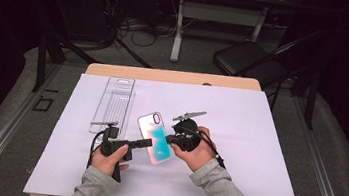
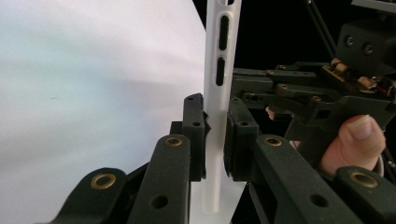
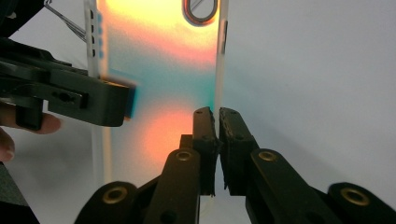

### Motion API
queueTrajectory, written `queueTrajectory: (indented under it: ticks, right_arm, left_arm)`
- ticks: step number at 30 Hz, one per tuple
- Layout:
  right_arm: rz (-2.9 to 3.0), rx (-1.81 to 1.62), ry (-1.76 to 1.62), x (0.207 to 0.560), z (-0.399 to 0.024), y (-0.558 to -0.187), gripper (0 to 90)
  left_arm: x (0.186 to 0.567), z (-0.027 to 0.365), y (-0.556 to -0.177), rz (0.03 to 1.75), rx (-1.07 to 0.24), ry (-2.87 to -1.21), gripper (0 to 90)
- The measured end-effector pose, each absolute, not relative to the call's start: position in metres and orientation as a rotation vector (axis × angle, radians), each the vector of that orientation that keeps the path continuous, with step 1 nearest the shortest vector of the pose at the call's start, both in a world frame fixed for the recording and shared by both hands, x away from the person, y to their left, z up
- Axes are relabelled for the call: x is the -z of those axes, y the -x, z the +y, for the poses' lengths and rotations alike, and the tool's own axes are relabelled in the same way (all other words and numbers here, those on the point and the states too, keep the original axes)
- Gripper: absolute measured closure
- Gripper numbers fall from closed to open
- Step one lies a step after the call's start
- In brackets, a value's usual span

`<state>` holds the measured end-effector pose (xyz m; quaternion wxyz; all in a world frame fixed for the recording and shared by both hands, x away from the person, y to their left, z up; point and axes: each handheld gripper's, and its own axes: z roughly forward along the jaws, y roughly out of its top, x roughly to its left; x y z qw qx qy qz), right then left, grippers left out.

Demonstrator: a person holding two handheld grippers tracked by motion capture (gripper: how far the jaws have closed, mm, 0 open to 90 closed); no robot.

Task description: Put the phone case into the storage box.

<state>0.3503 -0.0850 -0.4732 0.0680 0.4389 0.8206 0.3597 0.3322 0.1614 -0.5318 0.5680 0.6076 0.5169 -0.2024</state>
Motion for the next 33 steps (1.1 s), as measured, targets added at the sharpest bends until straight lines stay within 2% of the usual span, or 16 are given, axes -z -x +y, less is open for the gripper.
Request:
queueTrajectory:
  ticks: [20, 33]
  right_arm:
    - [2.467, -1.114, -1.309, 0.4691, -0.0878, -0.3483, 81.8]
    - [2.452, -1.161, -1.279, 0.4666, -0.0941, -0.3468, 78.7]
  left_arm:
    - [0.5308, 0.163, -0.3318, 1.202, 0.465, -1.429, 81.2]
    - [0.5244, 0.1665, -0.3312, 1.156, 0.387, -1.482, 81.2]
